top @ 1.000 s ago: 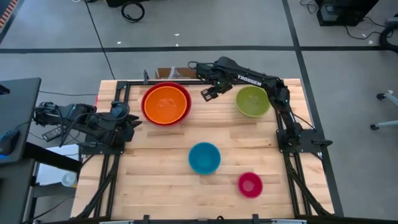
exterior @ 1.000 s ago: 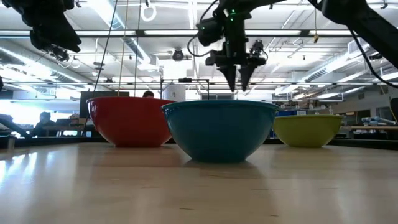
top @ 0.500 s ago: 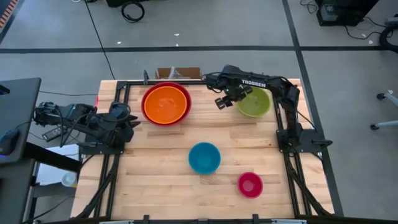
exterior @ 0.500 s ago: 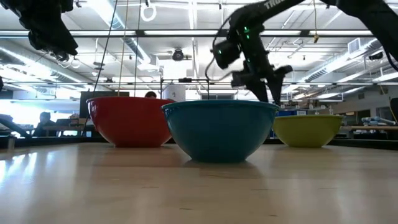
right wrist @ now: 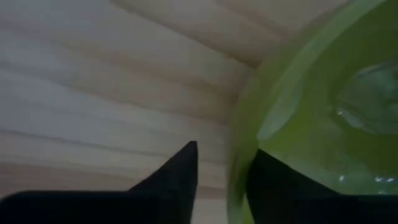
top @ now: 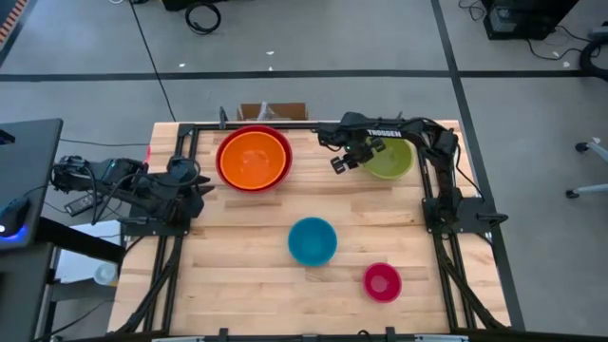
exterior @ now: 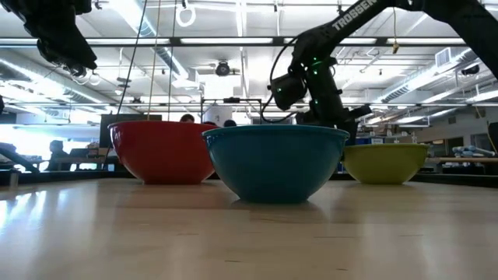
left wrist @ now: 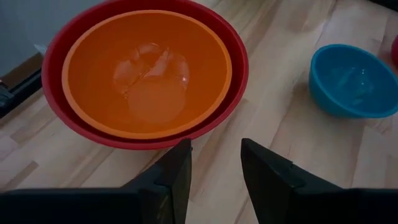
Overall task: Nest bowls inside each other
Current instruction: Stack the green bowl on top of the orange bowl
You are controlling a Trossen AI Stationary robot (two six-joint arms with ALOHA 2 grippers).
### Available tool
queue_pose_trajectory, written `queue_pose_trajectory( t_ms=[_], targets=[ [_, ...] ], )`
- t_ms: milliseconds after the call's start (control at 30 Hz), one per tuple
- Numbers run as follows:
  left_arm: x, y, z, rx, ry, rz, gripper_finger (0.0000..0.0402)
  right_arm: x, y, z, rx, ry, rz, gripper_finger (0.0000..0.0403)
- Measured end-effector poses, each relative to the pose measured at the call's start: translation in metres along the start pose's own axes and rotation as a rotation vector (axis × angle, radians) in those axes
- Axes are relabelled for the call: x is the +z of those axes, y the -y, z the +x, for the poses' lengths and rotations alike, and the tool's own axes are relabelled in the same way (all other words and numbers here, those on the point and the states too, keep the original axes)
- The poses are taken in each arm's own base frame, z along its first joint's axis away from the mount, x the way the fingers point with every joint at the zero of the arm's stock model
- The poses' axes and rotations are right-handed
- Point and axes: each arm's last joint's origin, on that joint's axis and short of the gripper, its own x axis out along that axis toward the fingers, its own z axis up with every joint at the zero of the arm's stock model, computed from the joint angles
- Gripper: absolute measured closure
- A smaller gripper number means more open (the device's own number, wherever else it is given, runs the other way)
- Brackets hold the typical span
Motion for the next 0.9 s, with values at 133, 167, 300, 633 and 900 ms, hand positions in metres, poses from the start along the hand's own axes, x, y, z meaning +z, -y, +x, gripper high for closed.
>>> queue_pose_trajectory(
  t_ms=[133,167,300,633,900],
  targets=[
    [0.000,0.000,0.000,0.000,0.000,0.024,0.0260,0.002,0.001,0.000,-0.028,0.042,-0.023,0.0365],
    [0.000,0.000,0.000,0.000,0.000,0.031,0.0260,0.002,-0.001,-0.003,-0.038,0.059,-0.051,0.0378],
    [0.000,0.000,0.000,0.004,0.003,0.047,0.0260,-0.001,-0.017,-0.030,-0.022,0.188,-0.159,0.0376],
    [0.004,-0.001,0.000,0.077,0.078,0.060,0.0260,-0.016,-0.061,-0.121,0.105,0.651,-0.476,0.0380],
    [0.007,0.001,0.000,0.068,0.120,-0.004,0.0260,-0.036,-0.113,-0.165,0.369,1.086,-0.923,0.0380]
  ],
)
